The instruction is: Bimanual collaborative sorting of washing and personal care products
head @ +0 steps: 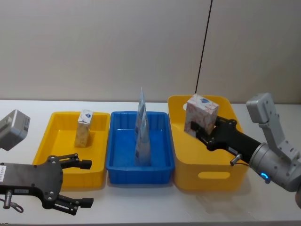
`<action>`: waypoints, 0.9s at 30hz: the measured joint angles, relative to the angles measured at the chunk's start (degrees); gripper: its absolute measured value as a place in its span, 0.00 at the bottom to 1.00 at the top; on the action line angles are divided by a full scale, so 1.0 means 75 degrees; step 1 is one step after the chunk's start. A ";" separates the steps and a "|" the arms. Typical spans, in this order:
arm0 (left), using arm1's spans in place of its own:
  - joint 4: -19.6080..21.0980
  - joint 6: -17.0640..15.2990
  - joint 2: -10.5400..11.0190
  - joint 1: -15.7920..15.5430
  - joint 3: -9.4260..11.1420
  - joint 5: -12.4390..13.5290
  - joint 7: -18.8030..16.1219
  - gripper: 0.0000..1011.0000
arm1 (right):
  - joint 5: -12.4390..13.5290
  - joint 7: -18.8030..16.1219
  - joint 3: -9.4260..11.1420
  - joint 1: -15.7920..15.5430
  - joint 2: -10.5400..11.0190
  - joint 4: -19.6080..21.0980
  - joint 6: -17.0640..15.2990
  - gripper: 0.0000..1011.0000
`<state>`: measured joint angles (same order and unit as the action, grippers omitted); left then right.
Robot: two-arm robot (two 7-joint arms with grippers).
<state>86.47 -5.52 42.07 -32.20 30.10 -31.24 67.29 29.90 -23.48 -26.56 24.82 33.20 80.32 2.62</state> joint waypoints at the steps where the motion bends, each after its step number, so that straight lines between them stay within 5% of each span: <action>1: 0.0000 0.0000 0.0000 0.0000 0.0000 0.0000 0.0000 0.99 | -0.0058 0.0095 0.0008 0.0013 -0.0020 -0.0028 -0.0010 0.36; 15: 0.0000 0.0000 0.0000 0.0000 0.0000 0.0000 0.0000 0.99 | -0.0861 0.1541 0.0097 0.0356 -0.0539 -0.0788 -0.0171 0.36; 27: 0.0000 0.0000 -0.0001 0.0000 0.0000 0.0000 0.0000 0.99 | -0.1544 0.2935 0.0141 0.0872 -0.1291 -0.1914 -0.0297 0.36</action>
<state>86.47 -5.52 42.07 -32.20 30.10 -31.24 67.29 18.32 -1.47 -25.50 31.36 23.51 65.97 0.39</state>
